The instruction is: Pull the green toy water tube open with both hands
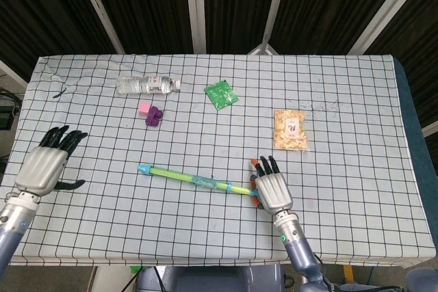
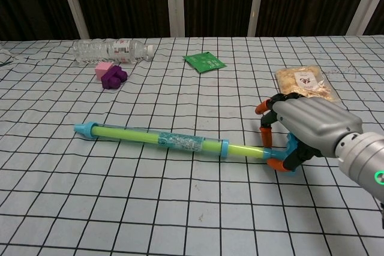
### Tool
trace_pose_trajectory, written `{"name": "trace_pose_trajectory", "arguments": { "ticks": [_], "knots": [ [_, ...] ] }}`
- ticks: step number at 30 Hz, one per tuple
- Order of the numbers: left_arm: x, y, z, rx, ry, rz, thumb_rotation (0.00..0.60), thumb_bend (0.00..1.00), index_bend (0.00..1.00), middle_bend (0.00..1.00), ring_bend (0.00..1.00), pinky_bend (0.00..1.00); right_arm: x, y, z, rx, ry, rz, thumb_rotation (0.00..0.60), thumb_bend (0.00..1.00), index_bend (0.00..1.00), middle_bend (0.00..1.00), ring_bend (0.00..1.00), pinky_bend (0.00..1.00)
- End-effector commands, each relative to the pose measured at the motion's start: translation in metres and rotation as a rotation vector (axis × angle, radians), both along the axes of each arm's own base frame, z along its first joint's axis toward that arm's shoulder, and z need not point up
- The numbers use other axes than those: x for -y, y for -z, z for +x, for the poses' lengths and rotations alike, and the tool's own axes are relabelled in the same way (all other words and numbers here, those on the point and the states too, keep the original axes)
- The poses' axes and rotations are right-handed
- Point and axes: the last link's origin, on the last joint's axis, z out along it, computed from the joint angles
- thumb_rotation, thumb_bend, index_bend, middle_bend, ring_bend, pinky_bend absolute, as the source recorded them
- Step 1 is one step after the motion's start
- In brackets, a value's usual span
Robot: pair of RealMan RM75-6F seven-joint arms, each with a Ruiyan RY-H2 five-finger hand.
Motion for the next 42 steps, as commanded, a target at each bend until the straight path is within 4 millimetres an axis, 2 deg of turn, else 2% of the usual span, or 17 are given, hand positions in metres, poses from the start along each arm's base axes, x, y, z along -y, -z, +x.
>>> {"name": "trace_pose_trajectory", "arguments": {
  "ticks": [1, 7, 16, 23, 29, 42],
  "knots": [
    [-0.029, 0.011, 0.027, -0.040, 0.030, -0.060, 0.600, 0.15, 0.16, 0.17, 0.00, 0.01, 0.000, 0.000, 0.002, 0.001, -0.002, -0.002, 0.600, 0.38, 0.64, 0.18, 0.00, 0.00],
    [-0.047, 0.038, 0.045, -0.112, 0.052, -0.140, 0.600, 0.16, 0.25, 0.21, 0.00, 0.01, -0.002, 0.000, 0.005, 0.005, -0.006, 0.001, 0.600, 0.38, 0.64, 0.18, 0.00, 0.00],
    [-0.055, 0.086, 0.060, -0.131, 0.041, -0.179, 0.600, 0.19, 0.34, 0.30, 0.00, 0.01, -0.003, -0.002, 0.003, 0.002, -0.003, 0.003, 0.600, 0.38, 0.64, 0.18, 0.00, 0.00],
    [-0.056, 0.122, 0.069, -0.165, 0.047, -0.198, 0.600, 0.19, 0.35, 0.34, 0.00, 0.01, -0.002, -0.004, 0.001, 0.003, -0.001, 0.001, 0.600, 0.38, 0.64, 0.18, 0.00, 0.00],
    [-0.056, 0.147, 0.074, -0.176, 0.041, -0.213, 0.600, 0.27, 0.37, 0.36, 0.01, 0.01, -0.002, -0.004, 0.000, 0.004, 0.000, 0.005, 0.600, 0.38, 0.64, 0.18, 0.00, 0.00],
    [-0.057, 0.166, 0.081, -0.181, 0.025, -0.223, 0.600, 0.31, 0.41, 0.38, 0.02, 0.01, -0.002, -0.004, -0.003, 0.006, 0.000, 0.010, 0.600, 0.38, 0.64, 0.18, 0.00, 0.00]
  ]
}}
